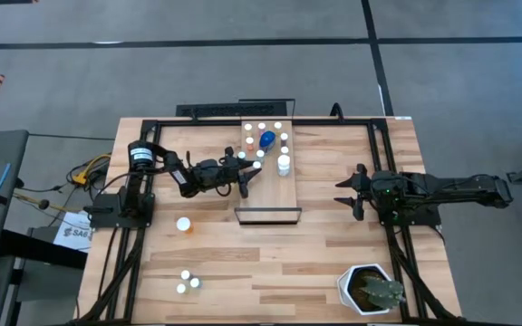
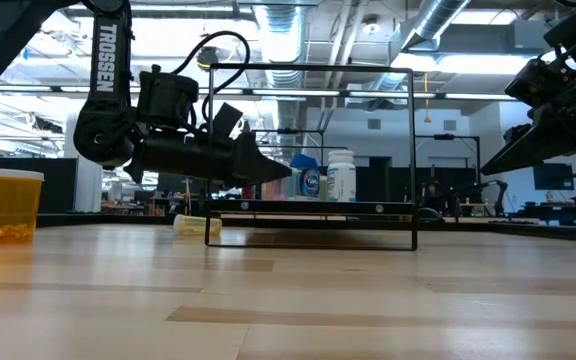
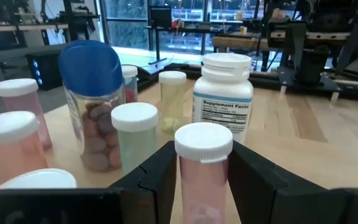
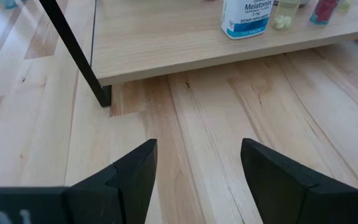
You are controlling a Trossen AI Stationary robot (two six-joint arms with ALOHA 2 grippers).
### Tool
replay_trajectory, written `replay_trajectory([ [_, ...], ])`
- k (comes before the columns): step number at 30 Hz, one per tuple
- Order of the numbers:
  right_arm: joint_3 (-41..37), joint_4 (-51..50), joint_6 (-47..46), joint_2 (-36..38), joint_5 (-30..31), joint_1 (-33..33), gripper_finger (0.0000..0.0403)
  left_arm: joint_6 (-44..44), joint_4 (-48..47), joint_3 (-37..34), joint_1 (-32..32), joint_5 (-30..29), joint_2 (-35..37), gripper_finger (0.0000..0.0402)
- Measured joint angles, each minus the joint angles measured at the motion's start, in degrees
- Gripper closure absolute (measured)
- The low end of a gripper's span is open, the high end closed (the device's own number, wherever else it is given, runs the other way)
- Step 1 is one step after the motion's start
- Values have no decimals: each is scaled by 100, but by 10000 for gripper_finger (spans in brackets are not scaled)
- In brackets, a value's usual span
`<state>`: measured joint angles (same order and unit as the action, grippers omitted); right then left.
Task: Pick and place medicine bottles onto shelf by color
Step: Put the pink pill bottle on the shelf
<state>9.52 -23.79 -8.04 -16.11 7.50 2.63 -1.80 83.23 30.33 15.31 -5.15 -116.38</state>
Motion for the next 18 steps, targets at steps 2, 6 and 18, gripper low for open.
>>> replay_trajectory([
  [2, 0, 1, 0, 0, -1, 2, 147, -5, -16, 0, 0, 1, 0, 277],
  [6, 0, 0, -1, -1, -1, 0, 147, -93, -67, 0, 0, 5, 0, 277],
  [18, 0, 1, 0, 0, -1, 1, 147, -281, -16, 0, 0, -6, 0, 261],
])
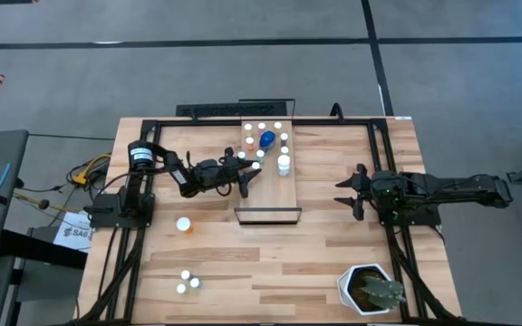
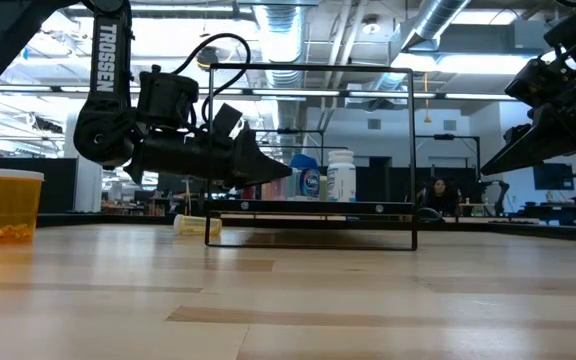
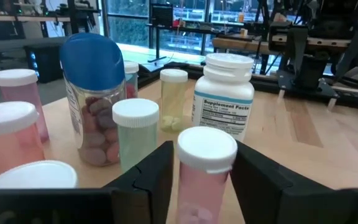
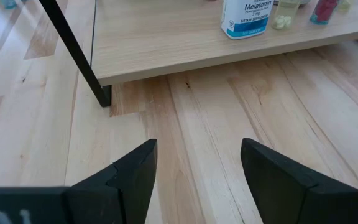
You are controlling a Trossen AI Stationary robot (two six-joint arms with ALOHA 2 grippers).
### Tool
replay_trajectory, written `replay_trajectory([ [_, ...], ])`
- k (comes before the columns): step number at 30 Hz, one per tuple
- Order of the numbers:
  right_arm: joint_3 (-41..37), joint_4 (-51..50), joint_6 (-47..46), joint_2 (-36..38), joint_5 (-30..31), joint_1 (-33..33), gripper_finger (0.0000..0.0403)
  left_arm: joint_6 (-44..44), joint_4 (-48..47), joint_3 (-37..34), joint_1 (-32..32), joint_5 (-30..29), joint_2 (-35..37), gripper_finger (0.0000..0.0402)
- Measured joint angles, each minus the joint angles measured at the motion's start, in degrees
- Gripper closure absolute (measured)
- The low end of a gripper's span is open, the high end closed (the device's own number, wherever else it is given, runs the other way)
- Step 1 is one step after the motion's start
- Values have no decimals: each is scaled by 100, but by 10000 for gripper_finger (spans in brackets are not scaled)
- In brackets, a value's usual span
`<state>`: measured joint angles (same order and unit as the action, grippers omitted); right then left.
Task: Pick and place medicine bottles onto shelf by color
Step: Put the pink pill bottle on the shelf, then put the yellow pill bottle on the shelf
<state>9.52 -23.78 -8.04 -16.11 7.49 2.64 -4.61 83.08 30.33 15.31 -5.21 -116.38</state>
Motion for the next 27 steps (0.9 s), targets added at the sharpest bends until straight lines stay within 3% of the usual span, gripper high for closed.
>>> replay_trajectory([
  [6, 0, 0, 0, -1, 2, -1, 147, 86, 30, -8, 0, -4, 0, 228],
  [17, 2, 1, -1, 1, 0, -1, 147, 20, 644, -238, 0, 21, 26, 226],
  [27, 2, 1, -1, -1, 0, -1, 147, 723, 668, -358, -2, 153, 818, 226],
])
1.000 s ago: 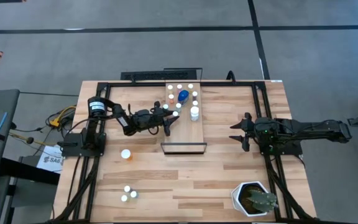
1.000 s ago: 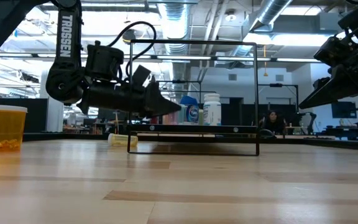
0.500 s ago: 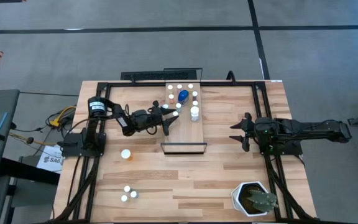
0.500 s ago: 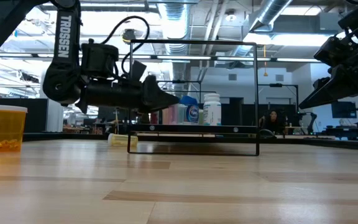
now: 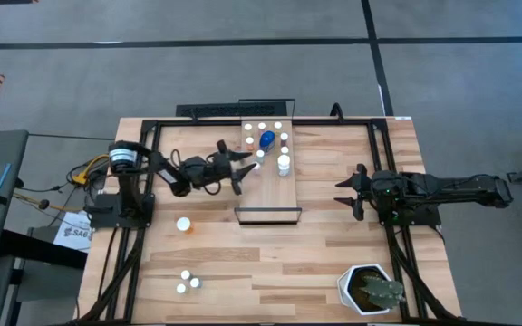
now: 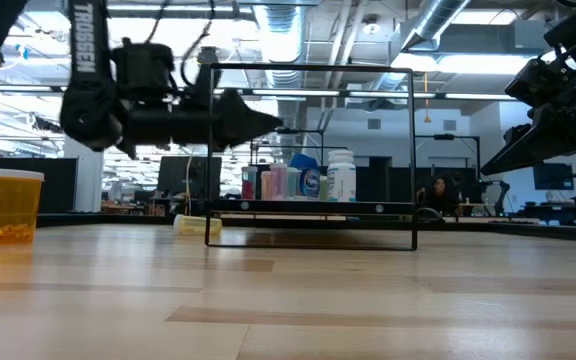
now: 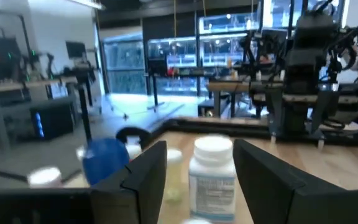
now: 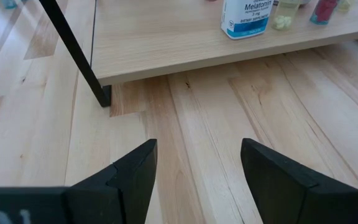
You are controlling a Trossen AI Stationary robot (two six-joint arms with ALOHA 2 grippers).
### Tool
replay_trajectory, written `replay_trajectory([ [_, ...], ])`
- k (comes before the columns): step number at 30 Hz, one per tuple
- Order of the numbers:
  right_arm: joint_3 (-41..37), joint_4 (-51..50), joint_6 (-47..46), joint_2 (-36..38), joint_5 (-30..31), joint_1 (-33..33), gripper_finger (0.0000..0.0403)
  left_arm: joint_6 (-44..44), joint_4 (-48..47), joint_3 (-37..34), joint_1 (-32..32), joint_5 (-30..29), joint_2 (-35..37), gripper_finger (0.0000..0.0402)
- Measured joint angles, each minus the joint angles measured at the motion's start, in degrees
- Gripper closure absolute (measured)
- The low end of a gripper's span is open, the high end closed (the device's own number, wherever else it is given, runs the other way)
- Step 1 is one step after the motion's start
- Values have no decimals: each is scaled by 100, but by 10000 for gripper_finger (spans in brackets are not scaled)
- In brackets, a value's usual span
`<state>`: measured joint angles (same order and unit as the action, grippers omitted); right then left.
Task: Pick and place medicine bottles onto shelf by color
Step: Put the yellow pill bottle on the shelf
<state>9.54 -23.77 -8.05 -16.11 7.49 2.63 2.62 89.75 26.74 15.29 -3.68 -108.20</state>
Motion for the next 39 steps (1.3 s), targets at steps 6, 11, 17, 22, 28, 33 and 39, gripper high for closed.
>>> replay_trajectory([
  [6, 0, 0, 0, 0, 2, 2, 147, 205, -52, -874, -2, -352, 1051, 226],
  [11, 0, 0, 0, 2, 2, 2, 147, -254, -404, -1914, -92, -742, 2098, 226],
  [17, 0, -1, -2, 0, 2, 2, 147, -1090, -2820, -2245, -97, -654, 3484, 226],
  [22, 0, -2, 0, 2, 0, 2, 147, -1123, -6247, -1380, 33, -288, 4373, 226],
  [28, 0, -2, -1, 0, 2, 1, 147, -712, -10186, 459, 302, 162, 4436, 226],
  [33, 0, -2, 0, -1, 0, 2, 147, -277, -11546, 1463, 462, 549, 3737, 226],
  [39, 0, -2, 0, -1, 1, 2, 147, 515, -12093, 2034, 502, 743, 2613, 226],
])
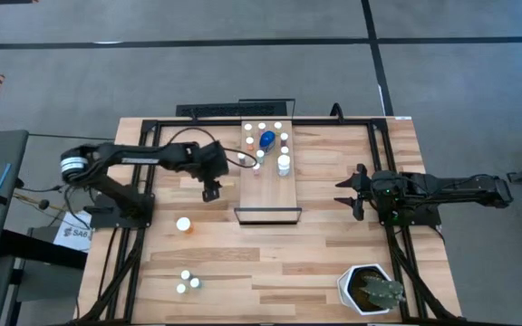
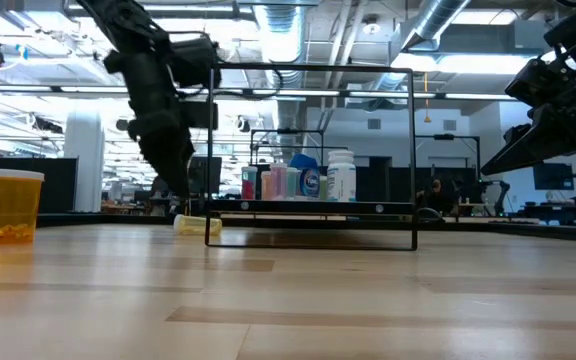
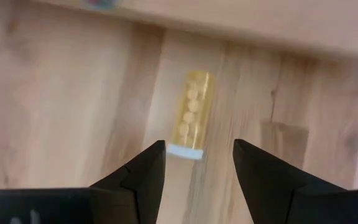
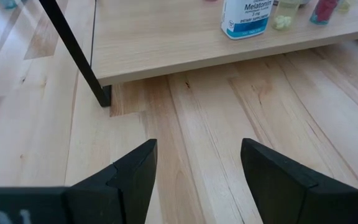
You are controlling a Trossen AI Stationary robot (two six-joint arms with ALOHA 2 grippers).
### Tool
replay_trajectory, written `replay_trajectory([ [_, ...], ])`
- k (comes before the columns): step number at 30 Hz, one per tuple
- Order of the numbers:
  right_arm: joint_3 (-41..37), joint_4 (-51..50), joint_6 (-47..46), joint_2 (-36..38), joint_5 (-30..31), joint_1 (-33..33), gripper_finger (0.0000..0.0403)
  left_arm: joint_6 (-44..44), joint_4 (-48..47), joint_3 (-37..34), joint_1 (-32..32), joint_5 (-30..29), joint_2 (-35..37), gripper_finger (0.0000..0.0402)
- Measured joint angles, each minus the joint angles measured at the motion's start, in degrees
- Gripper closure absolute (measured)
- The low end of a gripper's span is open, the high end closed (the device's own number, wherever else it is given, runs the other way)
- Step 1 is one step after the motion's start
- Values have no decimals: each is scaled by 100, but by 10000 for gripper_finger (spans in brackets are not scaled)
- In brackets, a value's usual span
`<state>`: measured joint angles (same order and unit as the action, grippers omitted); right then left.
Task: Pick and place medicine bottles onto shelf by color
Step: Put the yellow pill bottle on the shelf
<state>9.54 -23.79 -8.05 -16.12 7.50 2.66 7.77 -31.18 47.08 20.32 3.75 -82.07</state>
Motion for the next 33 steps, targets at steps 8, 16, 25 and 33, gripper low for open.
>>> replay_trajectory([
  [8, 0, 0, 0, 0, 1, -2, 147, 706, 62, 200, 0, 7, -871, 226],
  [16, 0, 0, 0, 0, 1, -2, 147, 792, 147, 200, 11, -52, -1182, 226],
  [25, 0, 0, 0, 0, 1, -2, 147, 664, 221, 169, 11, -101, -1182, 250],
  [33, 0, 2, 0, 0, 1, -2, 147, 513, -37, 174, -34, -112, -1161, 301],
])
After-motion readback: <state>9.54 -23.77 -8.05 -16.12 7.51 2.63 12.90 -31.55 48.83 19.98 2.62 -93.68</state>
